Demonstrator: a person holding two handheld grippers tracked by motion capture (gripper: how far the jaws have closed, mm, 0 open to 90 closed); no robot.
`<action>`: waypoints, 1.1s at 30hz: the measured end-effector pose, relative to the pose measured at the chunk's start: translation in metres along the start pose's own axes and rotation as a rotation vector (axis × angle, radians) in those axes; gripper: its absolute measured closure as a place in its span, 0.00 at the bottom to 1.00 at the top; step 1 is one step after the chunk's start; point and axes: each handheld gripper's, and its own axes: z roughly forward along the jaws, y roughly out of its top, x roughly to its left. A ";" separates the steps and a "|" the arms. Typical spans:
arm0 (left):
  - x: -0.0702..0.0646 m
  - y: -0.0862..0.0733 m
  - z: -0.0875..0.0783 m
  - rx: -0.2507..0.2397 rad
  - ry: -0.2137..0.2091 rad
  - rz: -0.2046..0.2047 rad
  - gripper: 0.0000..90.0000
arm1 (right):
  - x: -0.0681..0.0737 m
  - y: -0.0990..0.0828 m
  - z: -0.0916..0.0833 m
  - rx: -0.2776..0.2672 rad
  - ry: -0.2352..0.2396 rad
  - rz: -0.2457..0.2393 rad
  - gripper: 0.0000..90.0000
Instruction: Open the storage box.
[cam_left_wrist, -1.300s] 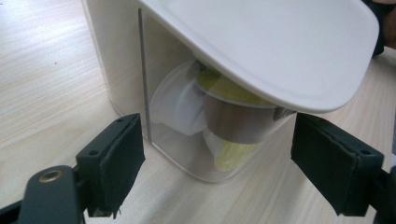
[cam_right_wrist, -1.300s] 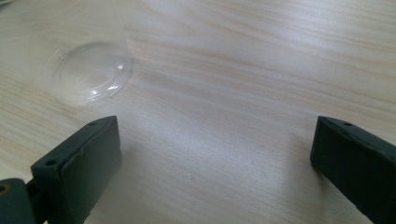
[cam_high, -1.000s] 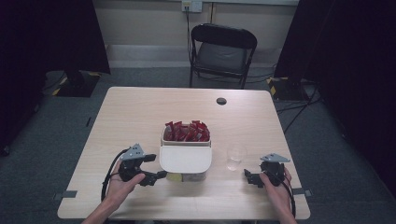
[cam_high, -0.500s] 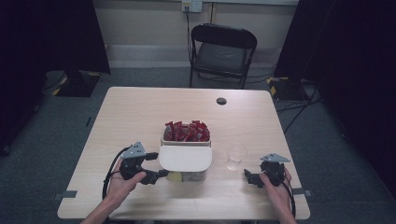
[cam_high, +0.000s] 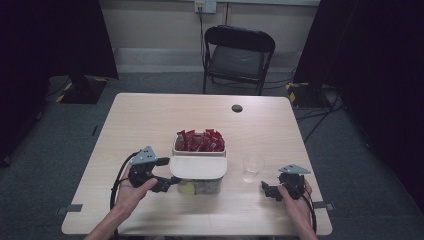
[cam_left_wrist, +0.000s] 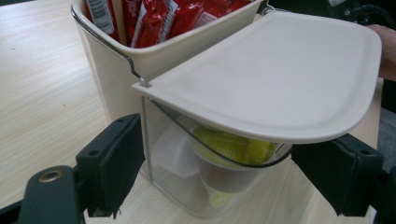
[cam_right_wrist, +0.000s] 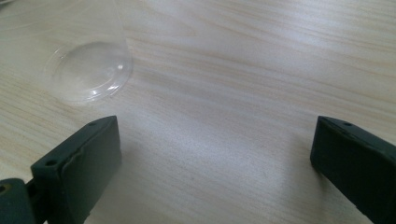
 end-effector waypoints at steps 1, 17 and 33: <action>0.000 0.001 0.000 -0.004 -0.003 -0.001 0.18 | 0.000 0.000 0.000 0.000 0.000 0.000 0.01; 0.006 0.012 -0.007 -0.014 0.002 -0.017 0.19 | 0.000 0.000 0.000 0.000 0.000 0.000 0.02; 0.011 0.027 -0.005 -0.014 0.005 -0.037 0.18 | 0.000 0.000 0.000 0.000 0.000 0.000 0.02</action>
